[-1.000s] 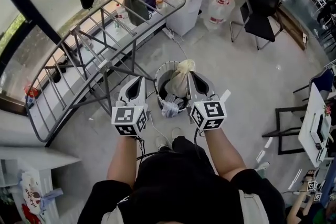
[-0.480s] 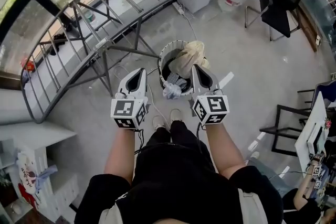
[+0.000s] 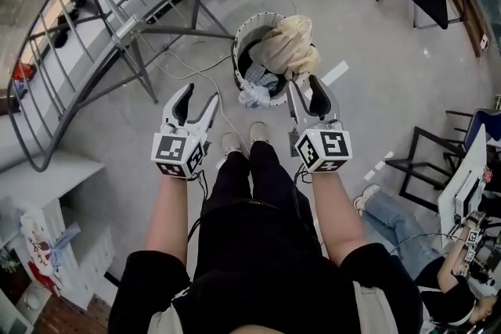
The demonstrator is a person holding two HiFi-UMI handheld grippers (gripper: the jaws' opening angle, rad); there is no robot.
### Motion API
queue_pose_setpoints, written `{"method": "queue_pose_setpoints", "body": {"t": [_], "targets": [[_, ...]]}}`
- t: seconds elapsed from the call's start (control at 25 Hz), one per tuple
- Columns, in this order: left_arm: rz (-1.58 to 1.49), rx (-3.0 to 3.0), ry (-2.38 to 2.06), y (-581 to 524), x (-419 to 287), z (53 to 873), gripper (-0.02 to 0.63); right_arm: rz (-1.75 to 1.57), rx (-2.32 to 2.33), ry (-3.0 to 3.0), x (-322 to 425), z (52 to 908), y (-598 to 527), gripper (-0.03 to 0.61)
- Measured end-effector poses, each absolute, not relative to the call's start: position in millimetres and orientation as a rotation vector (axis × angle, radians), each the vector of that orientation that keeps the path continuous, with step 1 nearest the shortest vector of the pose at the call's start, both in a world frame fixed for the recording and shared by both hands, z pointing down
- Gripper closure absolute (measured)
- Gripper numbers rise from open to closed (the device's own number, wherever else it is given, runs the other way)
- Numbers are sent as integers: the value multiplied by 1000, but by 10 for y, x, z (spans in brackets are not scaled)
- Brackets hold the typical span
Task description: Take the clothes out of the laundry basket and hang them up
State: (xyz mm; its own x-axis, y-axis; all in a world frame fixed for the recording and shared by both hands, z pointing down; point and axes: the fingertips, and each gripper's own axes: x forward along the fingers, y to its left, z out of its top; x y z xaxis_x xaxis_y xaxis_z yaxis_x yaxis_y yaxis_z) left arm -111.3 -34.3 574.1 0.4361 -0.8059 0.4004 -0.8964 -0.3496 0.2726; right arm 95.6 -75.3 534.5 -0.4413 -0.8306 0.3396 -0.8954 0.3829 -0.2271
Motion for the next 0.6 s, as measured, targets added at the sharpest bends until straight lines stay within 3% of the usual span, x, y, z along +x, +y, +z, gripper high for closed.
{"method": "queue_pose_setpoints", "body": {"t": [0.6], "targets": [[593, 2123, -1030, 29, -796, 8833, 362, 784, 1380, -2230, 901, 7626, -224, 370]]}}
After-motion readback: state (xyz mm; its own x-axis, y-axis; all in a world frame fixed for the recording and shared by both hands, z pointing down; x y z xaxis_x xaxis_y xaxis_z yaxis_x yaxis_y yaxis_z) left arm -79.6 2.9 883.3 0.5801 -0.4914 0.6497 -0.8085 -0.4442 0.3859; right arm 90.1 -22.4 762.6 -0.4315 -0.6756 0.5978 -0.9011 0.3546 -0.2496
